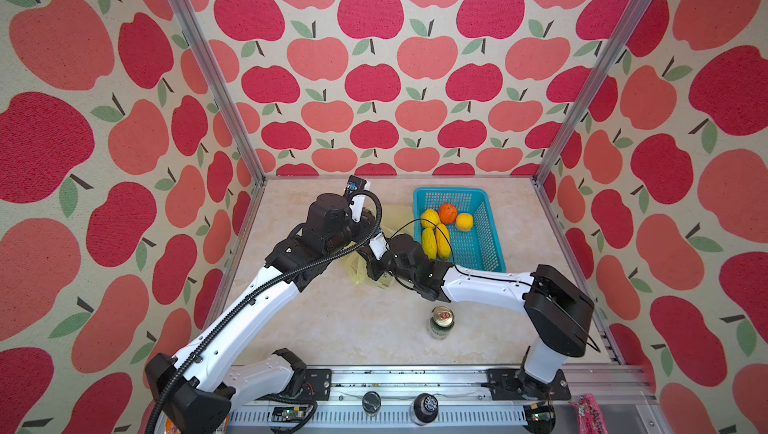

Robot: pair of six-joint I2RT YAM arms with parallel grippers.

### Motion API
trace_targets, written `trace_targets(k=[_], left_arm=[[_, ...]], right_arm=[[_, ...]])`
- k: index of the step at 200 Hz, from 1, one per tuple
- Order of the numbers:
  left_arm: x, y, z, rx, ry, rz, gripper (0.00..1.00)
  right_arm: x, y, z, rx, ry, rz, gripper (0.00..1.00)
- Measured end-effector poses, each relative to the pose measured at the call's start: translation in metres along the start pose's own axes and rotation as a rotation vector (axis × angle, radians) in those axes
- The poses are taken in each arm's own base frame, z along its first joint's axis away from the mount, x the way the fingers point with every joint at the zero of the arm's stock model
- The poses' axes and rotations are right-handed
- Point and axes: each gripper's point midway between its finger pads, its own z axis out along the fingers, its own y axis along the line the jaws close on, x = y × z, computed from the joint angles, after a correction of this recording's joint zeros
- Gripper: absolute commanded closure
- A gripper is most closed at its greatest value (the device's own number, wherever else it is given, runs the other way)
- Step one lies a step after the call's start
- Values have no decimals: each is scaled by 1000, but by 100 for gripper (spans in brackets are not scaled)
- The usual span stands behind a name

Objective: Untie the knot of the plastic bag and take out the fruit

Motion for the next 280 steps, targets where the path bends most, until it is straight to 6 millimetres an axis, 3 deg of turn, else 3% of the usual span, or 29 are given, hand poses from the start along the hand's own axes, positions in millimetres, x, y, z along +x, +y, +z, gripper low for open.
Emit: trace_targets(k=[12,32,43,56,64,82,93,125,154,191,210,225,238,280], left_arm=[[0,4,0,-23,-1,0,100],[-1,10,-1,-61,-6,-4,100],[6,13,-1,-76,19,-2,100],[13,15,0,-87,42,0,100],[16,17,0,-93,49,1,100],[15,18,0,-98,46,1,100],[13,19,0,-103,40,-1,100],[11,20,-1,-105,29,-3,100],[10,20,-2,-104,26,-3,100],[6,19,-6,-103,12,-5,100],[5,19,-7,-102,5,-5,100],[4,19,-8,-102,2,-6,100],[4,19,-8,-102,2,-6,100],[4,19,-8,-101,2,-6,100]], right_arm=[[1,20,-6,-36,-7,-36,100],[0,71,-27,-142,-40,-114,100],[-12,95,-40,-190,-92,-148,100],[-31,108,-53,-217,-159,-172,100],[-39,111,-59,-222,-189,-184,93],[-45,113,-63,-228,-213,-198,61],[-41,116,-63,-238,-208,-217,51],[-24,115,-63,-231,-178,-224,48],[-10,94,-72,-166,-148,-222,46],[-33,55,-113,-56,-226,-194,42],[-44,46,-133,-28,-271,-183,45],[-48,44,-145,-21,-293,-182,73],[-47,42,-149,-20,-298,-178,87],[-19,42,-131,-21,-209,-170,94]])
